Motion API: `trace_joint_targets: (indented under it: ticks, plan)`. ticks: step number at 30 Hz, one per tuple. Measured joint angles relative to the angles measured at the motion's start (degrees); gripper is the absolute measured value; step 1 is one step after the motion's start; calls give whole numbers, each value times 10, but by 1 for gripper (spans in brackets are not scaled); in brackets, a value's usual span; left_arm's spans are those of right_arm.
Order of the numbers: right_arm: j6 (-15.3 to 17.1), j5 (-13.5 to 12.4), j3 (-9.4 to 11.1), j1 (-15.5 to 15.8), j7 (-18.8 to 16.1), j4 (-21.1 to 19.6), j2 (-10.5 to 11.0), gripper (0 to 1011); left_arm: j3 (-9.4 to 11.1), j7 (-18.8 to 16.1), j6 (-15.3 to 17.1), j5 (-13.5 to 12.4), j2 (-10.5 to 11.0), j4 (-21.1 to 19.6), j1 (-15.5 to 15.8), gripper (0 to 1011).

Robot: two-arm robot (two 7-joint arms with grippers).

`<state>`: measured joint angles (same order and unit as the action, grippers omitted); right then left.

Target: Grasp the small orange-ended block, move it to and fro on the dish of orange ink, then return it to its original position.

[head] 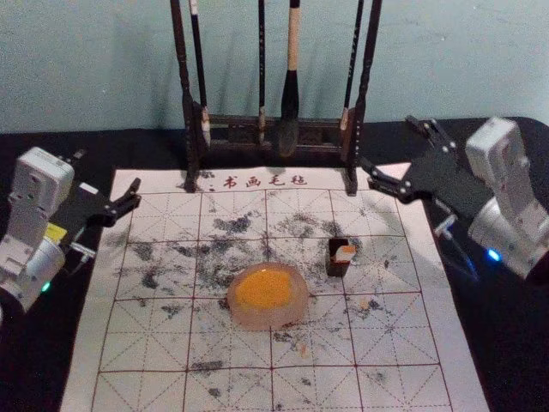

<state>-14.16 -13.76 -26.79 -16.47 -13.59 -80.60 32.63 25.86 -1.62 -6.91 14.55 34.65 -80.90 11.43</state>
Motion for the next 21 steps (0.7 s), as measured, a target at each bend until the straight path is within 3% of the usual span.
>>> trace_joint_targets:
  ticks: [6,9,16,21]
  plan:
    - [-29,31,16,54,84,10,-34,1000,0,0,0,0,0,0,0,1001]
    - [-30,30,24,70,109,23,-54,1000,0,0,0,0,0,0,0,1001]
    - [-28,20,38,85,126,51,-83,1000,0,0,0,0,0,0,0,1001]
    - [-26,18,45,87,127,58,-91,1000,0,0,0,0,0,0,0,1001]
